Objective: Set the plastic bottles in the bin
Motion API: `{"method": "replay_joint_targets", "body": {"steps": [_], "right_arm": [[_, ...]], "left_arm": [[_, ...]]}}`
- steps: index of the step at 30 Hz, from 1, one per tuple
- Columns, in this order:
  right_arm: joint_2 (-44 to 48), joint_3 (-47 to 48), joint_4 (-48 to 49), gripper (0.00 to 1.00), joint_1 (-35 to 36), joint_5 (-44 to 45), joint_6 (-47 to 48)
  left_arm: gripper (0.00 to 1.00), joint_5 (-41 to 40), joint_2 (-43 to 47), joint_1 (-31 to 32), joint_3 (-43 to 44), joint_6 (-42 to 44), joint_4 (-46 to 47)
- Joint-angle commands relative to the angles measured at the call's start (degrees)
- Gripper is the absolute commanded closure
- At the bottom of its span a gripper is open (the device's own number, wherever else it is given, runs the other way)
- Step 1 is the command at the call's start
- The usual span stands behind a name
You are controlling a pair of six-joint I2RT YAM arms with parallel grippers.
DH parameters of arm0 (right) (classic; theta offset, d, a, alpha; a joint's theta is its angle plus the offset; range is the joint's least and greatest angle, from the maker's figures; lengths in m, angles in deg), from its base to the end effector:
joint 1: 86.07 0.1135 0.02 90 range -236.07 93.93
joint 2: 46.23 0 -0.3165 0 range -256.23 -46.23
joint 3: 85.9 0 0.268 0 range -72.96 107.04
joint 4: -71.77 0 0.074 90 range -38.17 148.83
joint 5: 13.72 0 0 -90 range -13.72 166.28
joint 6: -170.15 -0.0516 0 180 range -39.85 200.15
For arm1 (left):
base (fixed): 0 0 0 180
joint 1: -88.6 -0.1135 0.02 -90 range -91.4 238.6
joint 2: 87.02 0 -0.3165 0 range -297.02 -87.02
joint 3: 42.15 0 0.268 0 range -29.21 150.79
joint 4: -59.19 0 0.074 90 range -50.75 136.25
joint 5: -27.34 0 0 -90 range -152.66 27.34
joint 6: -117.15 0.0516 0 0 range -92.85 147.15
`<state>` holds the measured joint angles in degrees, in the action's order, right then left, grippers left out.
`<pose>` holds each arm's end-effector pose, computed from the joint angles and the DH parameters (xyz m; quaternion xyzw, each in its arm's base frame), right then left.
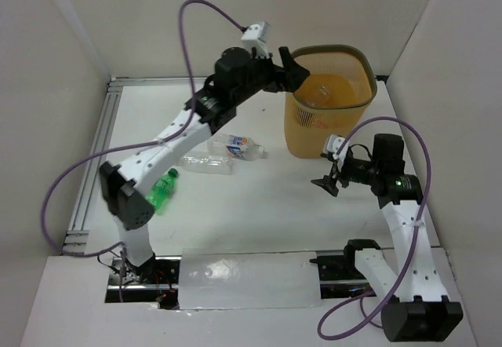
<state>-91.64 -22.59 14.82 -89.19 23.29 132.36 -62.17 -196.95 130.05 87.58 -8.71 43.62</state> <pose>0.1365 0.0338 0.3551 -0.5102 0.6552 0.1780 0.5279 0.3784 -0.3348 0.5111 0.0363 0.6796 -0.4599 0.5704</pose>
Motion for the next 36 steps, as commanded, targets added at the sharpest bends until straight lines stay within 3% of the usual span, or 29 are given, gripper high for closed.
{"method": "replay_joint_targets", "body": {"steps": [1,5,8,15,22,30,36], "right_arm": [[-4.76,0.42,3.4,0.15,3.71,-0.72,5.28],[-10.13,1.22,9.54,0.14,20.72,12.6,1.52],[-13.47,0.7,15.0,0.12,27.7,15.73,-1.57],[-26.12,5.61,22.73,0.04,36.94,28.55,-6.93],[-43.69,17.47,24.94,0.0,38.62,34.97,-10.72],[-60.65,32.23,21.69,0.0,38.62,35.24,-11.25],[-68.31,39.01,18.62,0.0,38.62,33.13,-10.64]], "left_arm": [[0.0,-2.86,16.2,-1.72,-7.33,5.8,-1.74],[0.0,-8.12,34.4,-5.41,-31.63,4.94,-7.1],[0.0,-9.71,48.2,-8.84,-46.32,2.12,-10.63],[0.0,-16.65,69.22,-11.92,-62.63,-8.85,-30.39],[0.0,-20.44,79.78,-12.45,-67.75,-15.29,-41.65],[0.0,-21.67,75.92,-12.45,-63.62,-11.26,-48.52],[0.0,-20.89,72.58,-12.45,-60.89,-7.3,-50.72]]}}
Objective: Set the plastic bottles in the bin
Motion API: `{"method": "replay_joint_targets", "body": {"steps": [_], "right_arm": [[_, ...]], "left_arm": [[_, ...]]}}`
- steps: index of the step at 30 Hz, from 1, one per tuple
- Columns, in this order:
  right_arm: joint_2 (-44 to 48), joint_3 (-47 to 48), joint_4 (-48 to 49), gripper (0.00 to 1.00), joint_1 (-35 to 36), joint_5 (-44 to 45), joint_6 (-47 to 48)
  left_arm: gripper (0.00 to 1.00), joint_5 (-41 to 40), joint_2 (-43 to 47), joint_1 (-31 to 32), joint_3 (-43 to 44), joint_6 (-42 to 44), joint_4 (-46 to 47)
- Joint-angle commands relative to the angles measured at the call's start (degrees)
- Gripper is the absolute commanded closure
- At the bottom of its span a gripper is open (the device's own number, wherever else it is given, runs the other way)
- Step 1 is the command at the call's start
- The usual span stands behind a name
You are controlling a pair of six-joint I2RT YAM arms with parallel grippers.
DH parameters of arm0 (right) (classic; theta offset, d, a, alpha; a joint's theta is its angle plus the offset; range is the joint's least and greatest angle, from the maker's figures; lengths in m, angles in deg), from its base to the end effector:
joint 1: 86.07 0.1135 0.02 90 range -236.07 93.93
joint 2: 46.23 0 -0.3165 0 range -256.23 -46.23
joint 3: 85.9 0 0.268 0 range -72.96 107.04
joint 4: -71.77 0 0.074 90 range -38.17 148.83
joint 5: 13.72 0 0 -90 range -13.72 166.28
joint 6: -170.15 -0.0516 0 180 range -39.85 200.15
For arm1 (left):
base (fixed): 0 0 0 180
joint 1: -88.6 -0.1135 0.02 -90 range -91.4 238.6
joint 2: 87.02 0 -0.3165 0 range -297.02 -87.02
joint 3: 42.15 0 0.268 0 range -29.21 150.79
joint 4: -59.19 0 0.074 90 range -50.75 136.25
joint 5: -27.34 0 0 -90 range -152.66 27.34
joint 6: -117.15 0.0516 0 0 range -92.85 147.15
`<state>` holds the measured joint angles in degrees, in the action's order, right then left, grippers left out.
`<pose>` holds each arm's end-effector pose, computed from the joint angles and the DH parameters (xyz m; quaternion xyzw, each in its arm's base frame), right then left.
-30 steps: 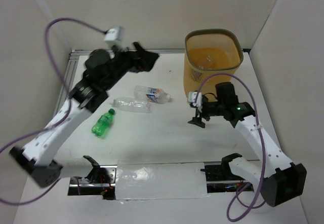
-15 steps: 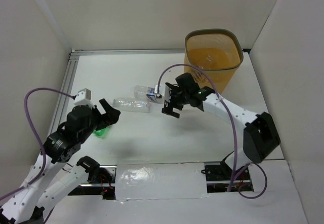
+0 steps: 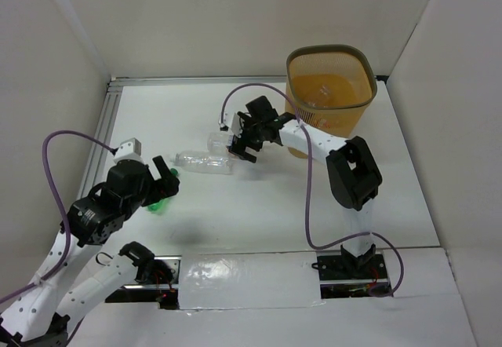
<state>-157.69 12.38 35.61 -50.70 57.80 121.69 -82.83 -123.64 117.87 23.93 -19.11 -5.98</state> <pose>0.3794 0.2894 0.2537 -0.6193 0.6901 0.1319 0.3505 0.0948 -0.0328 0.3626 -0.2084 0.8547 -0.1519 0.4505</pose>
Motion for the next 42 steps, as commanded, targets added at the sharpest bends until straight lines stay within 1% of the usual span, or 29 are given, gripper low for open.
{"method": "replay_joint_targets", "body": {"steps": [1,7,10,14,17,19,20,21,22,24,25,27,28,29,30,33,34,35,38,40,42], "right_arm": [[-3.05,4.65,-3.22,0.0,0.13,-1.38,0.03],[-7.62,6.33,-2.8,0.0,0.13,0.02,0.65],[-9.73,7.64,-3.31,0.0,-0.39,0.02,1.18],[-10.27,7.65,-3.84,0.04,-1.01,-1.03,2.4],[-10.27,7.65,-4.37,0.06,-1.54,-1.65,2.41],[-10.27,7.65,-4.98,0.09,-1.54,-2.26,2.41],[-10.27,7.65,-4.99,0.11,-1.54,-3.05,2.41],[-10.27,7.65,-5.77,0.15,-1.54,-3.58,2.41],[-10.27,8.26,-6.3,0.23,-2.15,-4.1,2.41],[-9.48,10.1,-8.84,0.32,-2.15,-6.38,2.41],[-8.69,11.07,-10.25,0.39,-2.85,-7.61,2.41],[-7.12,14.84,-14.63,0.46,-3.38,-11.04,2.41],[-6.41,16.33,-16.05,0.49,-3.38,-11.83,3.02],[-5.62,19.05,-17.2,0.54,-3.38,-13.06,3.02],[-3.87,20.29,-18.25,0.56,-3.38,-13.59,3.02],[-0.79,25.83,-20.63,0.58,-3.38,-15.01,3.02],[-0.25,27.58,-21.94,0.59,-3.38,-15.88,2.41],[0.27,31.25,-22.65,0.59,-3.99,-17.19,1.54],[2.38,35.76,-23.18,0.59,-4.52,-17.99,-1.79],[4.83,38.05,-19.87,0.59,-5.31,-18.0,-4.44],[6.95,38.06,-16.78,0.6,-6.1,-15.64,-9.43]], "left_arm": [[0.0,-0.23,-0.73,-0.27,3.28,3.63,-1.12],[0.0,0.29,-6.61,-0.27,4.95,5.65,-1.12],[0.0,0.3,-10.03,-0.27,5.48,8.81,-0.33],[0.0,0.83,-13.81,-0.88,5.48,13.82,2.48],[0.0,0.83,-16.45,-1.68,4.86,18.12,5.28],[0.0,2.4,-17.86,-2.47,4.25,21.37,6.87],[0.0,2.41,-18.48,-3.86,3.64,22.26,8.27],[0.0,3.11,-19.18,-4.49,3.63,23.14,8.98],[0.0,3.81,-20.32,-5.1,3.11,24.8,9.68],[0.0,4.51,-21.47,-7.38,2.58,26.21,10.82],[0.0,5.39,-22.0,-8.09,2.06,27.53,11.7],[0.0,6.01,-22.7,-10.55,1.43,28.24,12.24],[0.0,7.93,-23.23,-11.43,0.74,29.72,13.11],[0.0,8.56,-23.23,-12.22,0.21,30.26,13.72],[0.0,9.08,-23.23,-13.62,0.2,30.26,13.73],[0.01,10.23,-24.46,-16.08,-1.11,30.97,14.52],[0.01,10.23,-24.46,-16.09,-1.11,30.97,14.52],[0.01,10.23,-25.42,-16.88,-1.11,30.97,14.52],[0.01,8.65,-27.8,-17.41,-1.11,30.97,14.52],[0.01,8.65,-28.85,-18.55,-1.11,30.97,14.52],[0.01,8.65,-30.78,-19.16,-1.11,30.97,14.52]]}}
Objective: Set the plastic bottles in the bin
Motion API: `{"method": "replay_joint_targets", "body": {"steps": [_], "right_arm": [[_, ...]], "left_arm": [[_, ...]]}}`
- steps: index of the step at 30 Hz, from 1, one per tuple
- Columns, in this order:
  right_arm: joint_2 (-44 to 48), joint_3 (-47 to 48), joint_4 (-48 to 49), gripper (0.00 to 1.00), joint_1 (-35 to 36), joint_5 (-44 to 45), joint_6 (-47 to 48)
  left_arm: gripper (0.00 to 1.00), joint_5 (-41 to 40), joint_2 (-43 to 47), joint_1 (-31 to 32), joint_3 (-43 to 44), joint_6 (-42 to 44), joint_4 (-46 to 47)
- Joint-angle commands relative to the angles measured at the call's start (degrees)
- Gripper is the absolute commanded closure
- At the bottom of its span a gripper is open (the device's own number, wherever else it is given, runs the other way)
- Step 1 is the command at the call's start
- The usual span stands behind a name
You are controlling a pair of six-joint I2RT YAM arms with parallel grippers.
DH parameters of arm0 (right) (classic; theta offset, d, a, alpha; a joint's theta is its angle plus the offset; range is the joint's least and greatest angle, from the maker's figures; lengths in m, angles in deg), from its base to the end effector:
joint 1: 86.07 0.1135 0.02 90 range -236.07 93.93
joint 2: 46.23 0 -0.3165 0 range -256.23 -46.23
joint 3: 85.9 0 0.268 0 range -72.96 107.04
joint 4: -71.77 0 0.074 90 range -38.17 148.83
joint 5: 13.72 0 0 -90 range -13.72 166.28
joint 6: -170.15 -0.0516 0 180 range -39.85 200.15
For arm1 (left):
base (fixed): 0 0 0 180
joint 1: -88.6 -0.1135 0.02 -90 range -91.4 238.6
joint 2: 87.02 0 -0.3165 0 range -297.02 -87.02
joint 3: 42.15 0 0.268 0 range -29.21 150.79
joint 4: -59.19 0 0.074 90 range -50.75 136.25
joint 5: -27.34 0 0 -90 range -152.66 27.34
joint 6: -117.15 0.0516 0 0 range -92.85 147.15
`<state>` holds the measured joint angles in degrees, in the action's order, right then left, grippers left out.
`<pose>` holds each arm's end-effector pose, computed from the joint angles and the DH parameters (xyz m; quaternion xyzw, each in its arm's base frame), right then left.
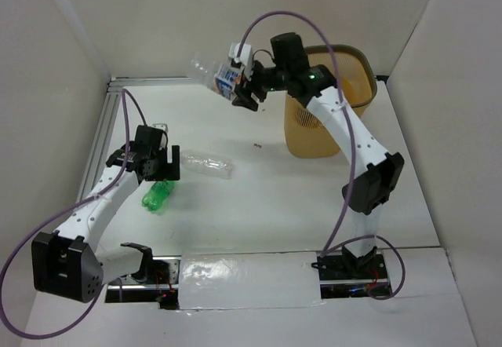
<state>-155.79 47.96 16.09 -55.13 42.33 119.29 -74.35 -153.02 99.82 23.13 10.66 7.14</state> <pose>0.3883 0.2663 0.4612 -0.5959 0.6008 0.2205 0.4852 0.2321 -0.0354 0.3001 -0.0758 0.9403 0.0177 0.3314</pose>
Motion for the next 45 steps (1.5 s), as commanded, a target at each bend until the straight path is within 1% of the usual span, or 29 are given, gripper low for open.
{"method": "replay_joint_targets", "body": {"steps": [1,4,8,9,11,12,17,19,21,22,23,24,25,28,33,37,39,40,42,43,45], "right_arm": [[6.97,2.47,4.06,0.6,-1.67,0.64,-8.36],[10.31,2.47,7.23,0.6,-5.09,1.87,-12.23],[14.01,-0.15,9.51,0.6,-10.45,6.44,-14.09],[14.63,-0.77,9.52,0.6,-14.03,6.44,-15.48],[15.77,-3.67,9.52,0.6,-18.17,5.31,-16.02],[16.56,-4.63,9.52,0.59,-21.76,4.43,-16.72],[17.62,-11.39,6.62,0.52,-29.79,-1.89,-15.41],[17.62,-13.07,5.04,0.47,-32.33,-3.13,-14.62],[18.15,-14.92,3.56,0.39,-33.48,-4.8,-13.21],[18.15,-14.93,2.85,0.24,-34.27,-4.8,-12.6],[18.15,-15.45,2.32,0.16,-34.28,-5.59,-11.81],[18.15,-15.45,2.31,0.06,-34.89,-6.12,-11.8],[18.15,-16.15,2.31,0.0,-35.68,-6.12,-11.1],[19.38,-16.86,3.09,0.0,-37.17,-7.71,-11.1],[21.14,-17.91,4.51,0.0,-41.47,-12.61,-14.6],[23.59,-20.03,6.35,0.0,-43.5,-14.55,-15.23],[24.39,-20.03,6.35,0.0,-44.2,-15.26,-15.23],[25.09,-20.03,6.35,0.0,-44.82,-16.13,-15.23],[25.1,-19.42,4.96,0.0,-45.52,-17.19,-14.62],[25.1,-19.41,4.95,0.0,-46.22,-17.72,-14.61],[25.71,-19.41,4.95,0.0,-46.75,-18.69,-14.61]], "left_arm": [[0.01,-0.35,-2.02,-1.73,-0.31,0.68,1.93],[0.01,-0.36,-4.92,-2.26,0.22,0.67,1.94],[0.0,-0.36,-8.97,-3.4,1.54,0.67,1.94],[0.0,-0.36,-9.76,-3.4,2.06,0.06,1.94],[0.0,0.26,-11.52,-3.93,2.07,0.06,1.94],[0.0,0.26,-11.52,-3.93,2.68,0.06,1.94],[0.0,0.26,-13.54,-3.93,3.21,0.06,1.94],[0.0,0.26,-14.68,-3.93,3.21,0.06,1.94],[0.0,0.26,-15.47,-3.93,3.21,-0.47,1.94],[0.0,-0.27,-16.17,-3.93,3.21,-0.47,1.94],[0.0,-0.27,-16.18,-3.93,3.21,-0.47,1.94],[0.0,-0.27,-16.7,-3.93,3.21,-0.47,1.94],[0.0,-0.27,-16.71,-3.93,3.21,-0.47,1.94],[0.0,-0.27,-17.85,-3.93,3.74,-1.0,1.41],[0.0,-2.02,-19.87,-2.87,4.35,-2.05,0.88],[0.0,-2.64,-23.73,-2.35,5.41,-2.05,-0.34],[0.04,-2.64,-25.05,-2.35,5.93,-2.05,-0.35],[0.04,-2.64,-25.67,-2.35,5.93,-2.66,-0.35],[0.08,-3.26,-27.07,-2.35,6.46,-2.67,-0.88],[0.11,-2.74,-27.08,-2.35,6.46,-2.67,-0.88],[0.15,-2.73,-27.96,-2.35,6.46,-3.28,-1.4]]}}
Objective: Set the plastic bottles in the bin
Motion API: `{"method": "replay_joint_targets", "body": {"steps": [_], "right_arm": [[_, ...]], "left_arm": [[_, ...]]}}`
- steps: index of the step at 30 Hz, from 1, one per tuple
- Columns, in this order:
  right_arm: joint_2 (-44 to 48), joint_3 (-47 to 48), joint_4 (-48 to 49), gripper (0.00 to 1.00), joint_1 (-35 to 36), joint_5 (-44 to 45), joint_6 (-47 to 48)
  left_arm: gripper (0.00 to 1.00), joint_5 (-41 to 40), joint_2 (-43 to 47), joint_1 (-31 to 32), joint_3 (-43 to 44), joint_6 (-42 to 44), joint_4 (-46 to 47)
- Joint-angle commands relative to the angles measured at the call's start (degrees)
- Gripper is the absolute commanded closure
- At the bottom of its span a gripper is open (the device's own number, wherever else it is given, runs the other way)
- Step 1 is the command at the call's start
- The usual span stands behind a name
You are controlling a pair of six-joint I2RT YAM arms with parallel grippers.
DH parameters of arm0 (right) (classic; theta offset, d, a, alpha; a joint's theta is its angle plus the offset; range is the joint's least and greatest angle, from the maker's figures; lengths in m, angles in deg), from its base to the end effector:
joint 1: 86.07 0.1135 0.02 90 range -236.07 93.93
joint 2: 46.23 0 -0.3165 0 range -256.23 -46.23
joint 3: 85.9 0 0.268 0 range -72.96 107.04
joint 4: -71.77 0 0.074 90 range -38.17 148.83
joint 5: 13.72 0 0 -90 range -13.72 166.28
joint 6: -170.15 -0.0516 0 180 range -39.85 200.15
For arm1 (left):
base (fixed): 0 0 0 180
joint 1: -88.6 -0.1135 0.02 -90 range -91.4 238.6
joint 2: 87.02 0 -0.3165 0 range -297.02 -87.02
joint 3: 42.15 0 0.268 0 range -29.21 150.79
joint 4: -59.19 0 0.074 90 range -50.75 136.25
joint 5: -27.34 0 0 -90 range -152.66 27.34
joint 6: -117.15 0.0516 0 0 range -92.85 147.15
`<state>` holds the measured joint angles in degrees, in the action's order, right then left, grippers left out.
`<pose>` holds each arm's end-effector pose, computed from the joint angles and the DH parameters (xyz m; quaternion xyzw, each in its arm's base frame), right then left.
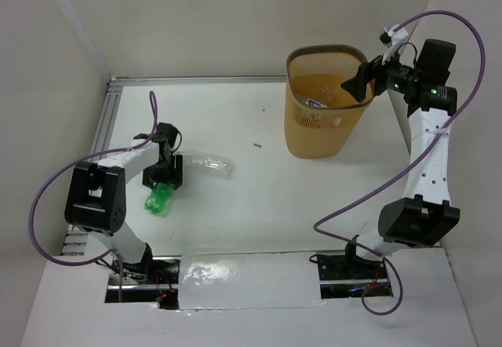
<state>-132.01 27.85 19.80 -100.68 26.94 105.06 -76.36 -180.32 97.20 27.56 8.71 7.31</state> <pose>0.3309 -0.0458 0.5111 -0.2948 0.7386 0.1621 0.5841 0.3133 -0.0350 0.2021 -0.0995 0.9800 0.0857 0.1497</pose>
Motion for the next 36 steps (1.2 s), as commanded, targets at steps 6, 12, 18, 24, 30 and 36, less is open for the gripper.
{"method": "replay_joint_targets", "body": {"steps": [6,12,18,24,30,36], "right_arm": [[3.78,0.17,0.18,0.0,-1.74,-7.69,2.16],[4.91,-0.61,-6.84,0.0,-1.74,-16.13,16.03],[7.55,-4.84,-4.3,0.15,-1.74,-18.59,16.31],[7.55,-6.5,-4.3,1.0,-0.07,-16.41,14.47],[11.24,-11.24,-4.93,0.97,1.69,-12.72,15.08],[16.51,-16.0,-2.9,0.96,1.69,-10.07,13.16]], "left_arm": [[0.58,-0.19,0.65,0.8,2.55,-1.87,-2.1],[0.84,2.88,8.29,1.95,7.46,-2.92,-6.67],[0.91,12.53,17.18,5.1,17.57,-3.54,-9.31],[0.93,34.41,17.1,10.19,28.99,-3.8,-0.81],[0.96,45.14,10.43,16.61,42.5,-9.76,15.7],[0.96,49.81,-2.14,20.92,56.75,-18.54,29.42]]}}
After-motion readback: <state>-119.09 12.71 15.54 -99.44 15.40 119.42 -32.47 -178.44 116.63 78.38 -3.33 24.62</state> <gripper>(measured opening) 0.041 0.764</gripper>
